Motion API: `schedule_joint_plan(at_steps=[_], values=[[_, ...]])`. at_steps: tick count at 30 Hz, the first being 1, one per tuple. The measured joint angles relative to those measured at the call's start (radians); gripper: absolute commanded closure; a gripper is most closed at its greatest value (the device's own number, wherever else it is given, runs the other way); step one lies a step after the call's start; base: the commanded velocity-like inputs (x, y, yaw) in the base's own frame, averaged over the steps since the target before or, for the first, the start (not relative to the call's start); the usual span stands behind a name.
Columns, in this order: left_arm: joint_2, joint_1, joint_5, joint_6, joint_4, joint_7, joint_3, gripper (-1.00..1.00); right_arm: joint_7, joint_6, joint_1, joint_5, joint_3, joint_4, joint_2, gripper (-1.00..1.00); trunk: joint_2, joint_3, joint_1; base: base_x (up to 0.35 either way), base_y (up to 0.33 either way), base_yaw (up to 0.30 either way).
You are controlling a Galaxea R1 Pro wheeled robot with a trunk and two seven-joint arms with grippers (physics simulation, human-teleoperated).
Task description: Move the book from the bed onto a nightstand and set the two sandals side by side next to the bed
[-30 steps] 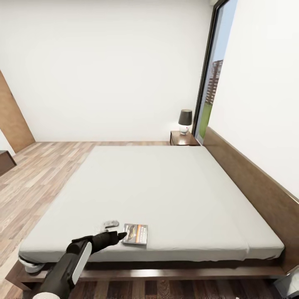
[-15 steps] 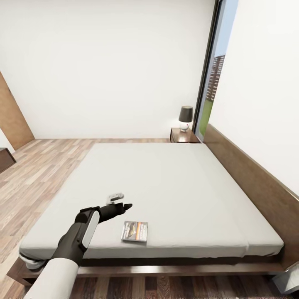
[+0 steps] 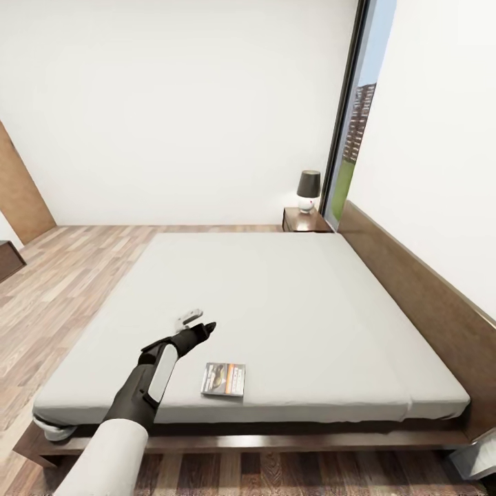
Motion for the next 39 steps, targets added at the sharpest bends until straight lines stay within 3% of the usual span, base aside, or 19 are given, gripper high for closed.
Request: schedule_joint_plan(at_steps=[2, 4, 10, 15, 22, 39], values=[[0.001, -0.001, 0.037, 0.007, 0.002, -0.033, -0.010, -1.00, 0.000, 0.000, 0.000, 0.000, 0.000, -0.001, 0.000, -1.00, 0.000, -0.003, 0.000, 0.000, 0.000, 0.000], [0.003, -0.001, 0.052, 0.029, 0.003, -0.050, -0.022, -1.00, 0.000, 0.000, 0.000, 0.000, 0.000, -0.001, 0.000, -1.00, 0.000, -0.006, 0.000, 0.000, 0.000, 0.000], [0.048, -0.002, 0.069, 0.157, 0.005, -0.090, -0.027, -1.00, 0.000, 0.000, 0.000, 0.000, 0.000, -0.001, 0.000, -1.00, 0.000, -0.015, 0.000, 0.000, 0.000, 0.000], [0.061, -0.002, 0.067, 0.217, -0.002, -0.145, -0.028, -1.00, 0.000, 0.000, 0.000, 0.000, 0.000, -0.002, 0.000, -1.00, 0.000, -0.023, 0.000, 0.000, 0.000, 0.000], [0.075, -0.002, 0.067, 0.224, -0.005, -0.152, -0.029, -1.00, 0.000, 0.000, 0.000, 0.000, 0.000, -0.003, 0.000, -1.00, 0.000, -0.034, 0.000, 0.000, 0.000, 0.000], [0.075, -0.002, 0.070, 0.222, -0.004, -0.156, -0.033, -1.00, 0.003, -0.001, 0.000, 0.001, 0.005, -0.009, -0.001, -1.00, 0.000, -0.060, 0.000, 0.000, 0.000, 0.000]])
